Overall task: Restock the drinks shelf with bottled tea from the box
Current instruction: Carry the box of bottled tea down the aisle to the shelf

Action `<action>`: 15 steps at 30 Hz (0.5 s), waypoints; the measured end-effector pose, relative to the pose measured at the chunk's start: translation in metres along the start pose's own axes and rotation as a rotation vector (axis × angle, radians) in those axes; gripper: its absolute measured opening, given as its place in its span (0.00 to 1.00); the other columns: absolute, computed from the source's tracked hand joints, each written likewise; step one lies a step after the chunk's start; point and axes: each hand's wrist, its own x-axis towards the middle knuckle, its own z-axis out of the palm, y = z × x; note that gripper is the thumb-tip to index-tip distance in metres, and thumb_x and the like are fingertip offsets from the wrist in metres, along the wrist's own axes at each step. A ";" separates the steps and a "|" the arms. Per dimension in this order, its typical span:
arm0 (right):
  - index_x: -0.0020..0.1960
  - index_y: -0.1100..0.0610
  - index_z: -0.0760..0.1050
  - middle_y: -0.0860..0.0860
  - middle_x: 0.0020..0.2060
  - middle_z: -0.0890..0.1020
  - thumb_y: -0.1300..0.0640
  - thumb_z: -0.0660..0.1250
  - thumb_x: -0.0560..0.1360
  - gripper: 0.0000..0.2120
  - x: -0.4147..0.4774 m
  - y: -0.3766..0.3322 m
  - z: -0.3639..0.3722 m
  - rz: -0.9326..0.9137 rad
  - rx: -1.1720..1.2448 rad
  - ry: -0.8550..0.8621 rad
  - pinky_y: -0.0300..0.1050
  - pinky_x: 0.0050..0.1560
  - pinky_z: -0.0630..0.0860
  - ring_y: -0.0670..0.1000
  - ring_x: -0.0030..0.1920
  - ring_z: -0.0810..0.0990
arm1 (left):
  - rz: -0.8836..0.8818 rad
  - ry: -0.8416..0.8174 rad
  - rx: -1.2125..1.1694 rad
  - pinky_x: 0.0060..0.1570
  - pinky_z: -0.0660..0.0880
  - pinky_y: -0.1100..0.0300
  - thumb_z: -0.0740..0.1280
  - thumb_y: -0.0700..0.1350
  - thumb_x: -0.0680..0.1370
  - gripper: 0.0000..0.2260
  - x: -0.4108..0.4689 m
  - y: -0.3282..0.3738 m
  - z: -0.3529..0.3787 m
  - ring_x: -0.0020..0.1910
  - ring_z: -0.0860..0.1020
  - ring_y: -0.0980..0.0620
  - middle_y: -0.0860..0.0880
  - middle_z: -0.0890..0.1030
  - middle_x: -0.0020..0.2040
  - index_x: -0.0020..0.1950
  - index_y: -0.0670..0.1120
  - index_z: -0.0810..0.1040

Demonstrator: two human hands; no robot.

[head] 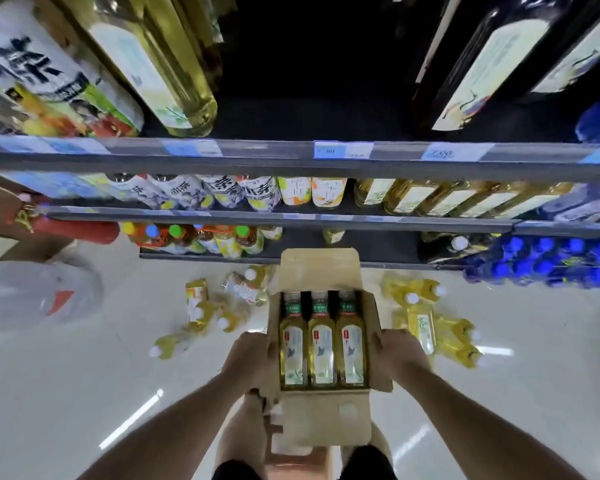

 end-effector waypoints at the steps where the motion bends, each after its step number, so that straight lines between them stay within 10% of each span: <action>1: 0.38 0.54 0.74 0.53 0.38 0.80 0.48 0.50 0.81 0.20 0.009 0.001 0.010 0.001 -0.001 0.001 0.43 0.37 0.74 0.54 0.39 0.76 | 0.021 0.006 -0.001 0.35 0.70 0.53 0.57 0.49 0.82 0.19 0.010 -0.005 0.007 0.34 0.74 0.45 0.43 0.75 0.32 0.32 0.43 0.68; 15: 0.28 0.53 0.64 0.50 0.29 0.74 0.48 0.53 0.81 0.23 0.122 0.007 0.117 0.019 0.089 0.060 0.43 0.37 0.75 0.54 0.37 0.80 | 0.118 0.063 -0.029 0.28 0.65 0.56 0.61 0.47 0.81 0.22 0.137 -0.062 0.092 0.27 0.73 0.46 0.50 0.68 0.23 0.27 0.47 0.64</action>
